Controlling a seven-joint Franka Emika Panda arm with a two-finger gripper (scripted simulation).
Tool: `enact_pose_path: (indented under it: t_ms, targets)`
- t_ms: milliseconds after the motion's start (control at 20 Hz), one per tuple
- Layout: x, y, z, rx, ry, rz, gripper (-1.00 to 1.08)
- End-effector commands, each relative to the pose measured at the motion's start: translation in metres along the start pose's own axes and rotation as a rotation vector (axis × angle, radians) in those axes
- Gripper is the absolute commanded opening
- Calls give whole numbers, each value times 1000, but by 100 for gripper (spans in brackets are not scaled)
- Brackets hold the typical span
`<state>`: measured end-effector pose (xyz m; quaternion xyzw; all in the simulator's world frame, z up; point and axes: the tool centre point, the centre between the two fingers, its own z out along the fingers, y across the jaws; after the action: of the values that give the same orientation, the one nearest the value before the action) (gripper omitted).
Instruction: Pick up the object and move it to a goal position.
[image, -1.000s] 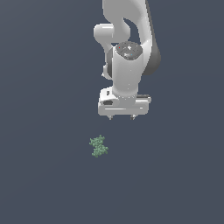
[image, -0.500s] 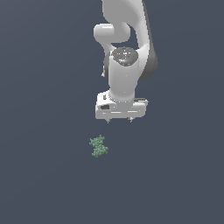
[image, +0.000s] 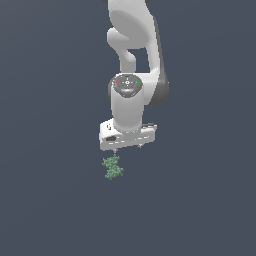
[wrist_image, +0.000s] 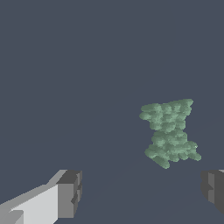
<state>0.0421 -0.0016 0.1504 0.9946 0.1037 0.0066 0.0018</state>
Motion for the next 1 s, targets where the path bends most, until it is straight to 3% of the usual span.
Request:
enact_pose_path:
  t_ms: [0,500,950]
  targets:
    - [4,14,13,0,-3,-46,100]
    - [13,53,50,5,-11,-174,100]
    - [14,62,60,6,-13,-202,100]
